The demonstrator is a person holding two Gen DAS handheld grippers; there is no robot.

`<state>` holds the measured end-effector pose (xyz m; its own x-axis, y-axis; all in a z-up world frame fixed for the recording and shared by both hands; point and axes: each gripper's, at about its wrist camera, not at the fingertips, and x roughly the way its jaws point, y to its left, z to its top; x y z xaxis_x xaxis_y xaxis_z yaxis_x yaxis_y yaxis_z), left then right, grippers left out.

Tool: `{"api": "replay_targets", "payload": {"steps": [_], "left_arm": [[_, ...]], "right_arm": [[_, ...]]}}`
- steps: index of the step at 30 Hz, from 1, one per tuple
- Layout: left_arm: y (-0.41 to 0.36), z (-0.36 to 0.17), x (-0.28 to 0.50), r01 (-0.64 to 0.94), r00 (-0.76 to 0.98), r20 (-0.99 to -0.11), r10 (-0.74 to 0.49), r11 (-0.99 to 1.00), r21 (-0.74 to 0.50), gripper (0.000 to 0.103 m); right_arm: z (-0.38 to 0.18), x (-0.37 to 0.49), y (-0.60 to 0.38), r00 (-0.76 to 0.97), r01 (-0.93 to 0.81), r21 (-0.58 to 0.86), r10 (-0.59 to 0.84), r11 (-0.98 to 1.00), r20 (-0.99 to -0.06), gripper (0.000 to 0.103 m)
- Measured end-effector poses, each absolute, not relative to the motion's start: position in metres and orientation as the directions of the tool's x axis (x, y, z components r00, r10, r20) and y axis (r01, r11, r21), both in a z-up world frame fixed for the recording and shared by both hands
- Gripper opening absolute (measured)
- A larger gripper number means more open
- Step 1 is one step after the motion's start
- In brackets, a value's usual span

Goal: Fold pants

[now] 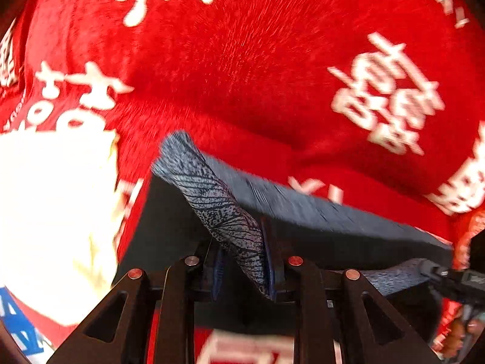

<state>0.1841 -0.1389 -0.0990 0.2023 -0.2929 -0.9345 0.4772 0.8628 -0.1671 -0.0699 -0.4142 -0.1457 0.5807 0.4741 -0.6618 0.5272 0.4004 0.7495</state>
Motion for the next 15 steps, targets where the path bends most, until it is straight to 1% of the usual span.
{"api": "replay_targets", "payload": {"steps": [2, 4, 6, 8, 11, 13, 14, 15], "left_arm": [[-0.159, -0.125, 0.202, 0.473, 0.220, -0.946, -0.238, 0.874, -0.110, 0.024], [-0.170, -0.147, 0.212, 0.453, 0.219, -0.955, -0.198, 0.888, -0.080, 0.024], [-0.179, -0.162, 0.222, 0.436, 0.221, -0.959, -0.176, 0.897, -0.064, 0.028], [-0.184, -0.167, 0.225, 0.418, 0.237, -0.959, -0.155, 0.907, -0.043, 0.028], [-0.187, -0.156, 0.227, 0.411, 0.236, -0.963, -0.130, 0.911, -0.022, 0.029], [-0.182, -0.137, 0.223, 0.405, 0.275, -0.955, -0.114, 0.914, 0.008, 0.049], [-0.179, -0.126, 0.217, 0.404, 0.312, -0.945, -0.100, 0.914, 0.037, 0.071], [-0.176, -0.114, 0.211, 0.405, 0.350, -0.933, -0.091, 0.912, 0.063, 0.075]], "right_arm": [[-0.163, -0.046, -0.429, 0.551, 0.532, 0.733, 0.484, 0.424, -0.680, 0.008], [-0.184, -0.026, -0.438, 0.510, 0.545, 0.709, 0.494, 0.447, -0.704, 0.010], [-0.206, -0.008, -0.443, 0.467, 0.553, 0.682, 0.500, 0.478, -0.729, 0.009], [-0.222, -0.001, -0.448, 0.467, 0.553, 0.683, 0.502, 0.477, -0.728, 0.008], [-0.224, -0.006, -0.451, 0.479, 0.545, 0.707, 0.524, 0.450, -0.704, 0.010], [-0.211, -0.005, -0.448, 0.447, 0.529, 0.691, 0.529, 0.494, -0.721, 0.022], [-0.203, -0.005, -0.447, 0.438, 0.517, 0.678, 0.519, 0.522, -0.734, 0.043], [-0.189, -0.006, -0.445, 0.441, 0.492, 0.668, 0.502, 0.558, -0.744, 0.064]]}}
